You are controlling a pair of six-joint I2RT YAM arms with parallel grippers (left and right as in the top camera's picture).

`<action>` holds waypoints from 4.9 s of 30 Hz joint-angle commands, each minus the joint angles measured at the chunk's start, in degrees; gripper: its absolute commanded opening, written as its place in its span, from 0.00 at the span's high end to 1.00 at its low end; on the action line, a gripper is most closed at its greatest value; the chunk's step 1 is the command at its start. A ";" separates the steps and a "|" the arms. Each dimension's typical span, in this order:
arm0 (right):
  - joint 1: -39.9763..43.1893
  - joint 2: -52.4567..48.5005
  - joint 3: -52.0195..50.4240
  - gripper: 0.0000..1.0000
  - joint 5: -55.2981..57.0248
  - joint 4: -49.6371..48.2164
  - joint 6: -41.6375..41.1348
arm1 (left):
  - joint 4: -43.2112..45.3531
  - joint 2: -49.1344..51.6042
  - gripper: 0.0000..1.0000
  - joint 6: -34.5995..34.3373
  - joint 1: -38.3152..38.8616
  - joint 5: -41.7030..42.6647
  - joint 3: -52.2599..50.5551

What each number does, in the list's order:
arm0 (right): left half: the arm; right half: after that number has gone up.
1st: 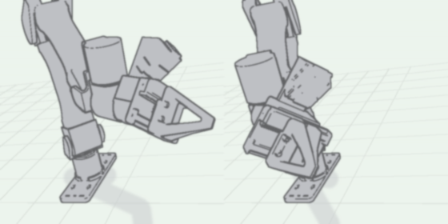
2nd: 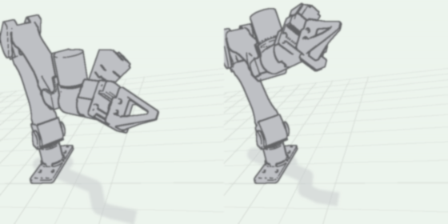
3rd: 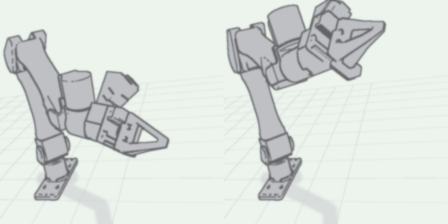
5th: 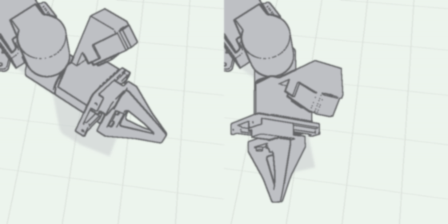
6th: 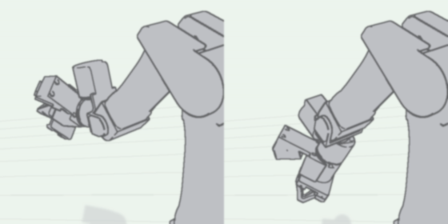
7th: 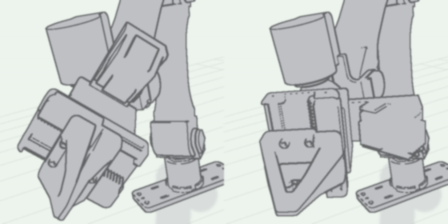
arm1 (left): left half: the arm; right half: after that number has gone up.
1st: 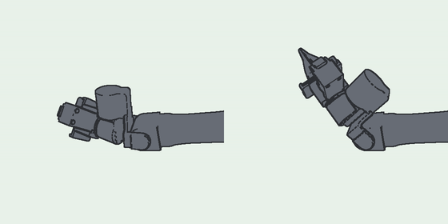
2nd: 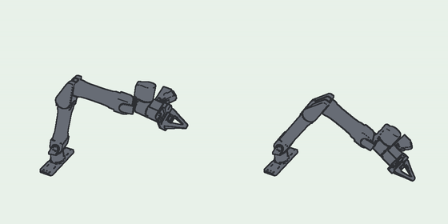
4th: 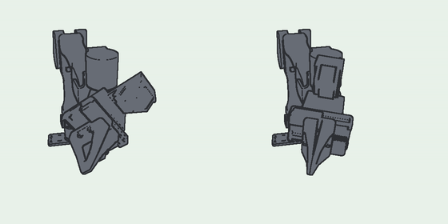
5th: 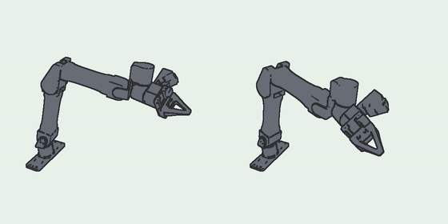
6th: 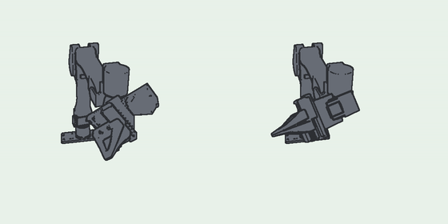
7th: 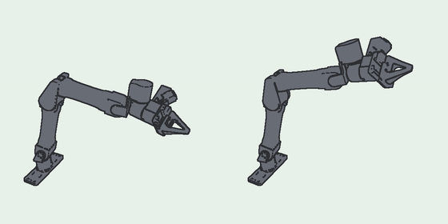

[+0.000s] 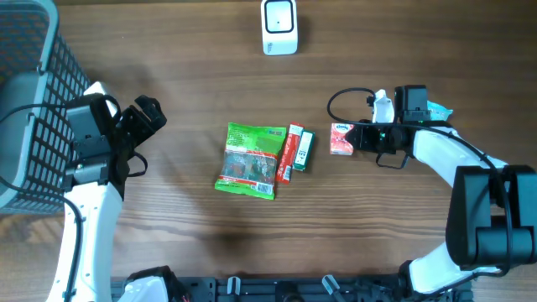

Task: Scan the item barcode
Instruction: 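Regrasp the Kleenex pack upright with the right gripper and lift it, then carry the Kleenex pack to the scanner and hold it at the window, then move the Kleenex pack right and set it down near the wipes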

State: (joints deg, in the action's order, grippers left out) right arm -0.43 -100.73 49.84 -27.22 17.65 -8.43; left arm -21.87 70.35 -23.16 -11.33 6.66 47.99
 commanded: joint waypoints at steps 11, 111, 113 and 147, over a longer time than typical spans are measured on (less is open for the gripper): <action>-0.02 -1.18 -3.17 0.76 5.92 -0.90 -4.15 | 0.13 0.28 0.00 0.90 -0.20 -0.76 0.44; -18.47 -11.89 76.91 0.96 41.00 73.55 5.60 | 0.15 0.28 0.00 0.90 -0.20 -0.76 0.44; -15.34 -11.89 74.42 0.96 40.70 74.51 3.45 | 0.13 0.28 0.00 0.90 -0.20 -0.76 0.44; -3.30 -11.93 40.39 0.00 2.84 47.21 0.52 | 0.15 0.28 0.00 0.90 -0.20 -0.79 0.44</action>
State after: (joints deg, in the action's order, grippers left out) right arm 0.71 -112.60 90.50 -15.66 65.52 -5.98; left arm -21.87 70.35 -23.14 -11.33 6.44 47.99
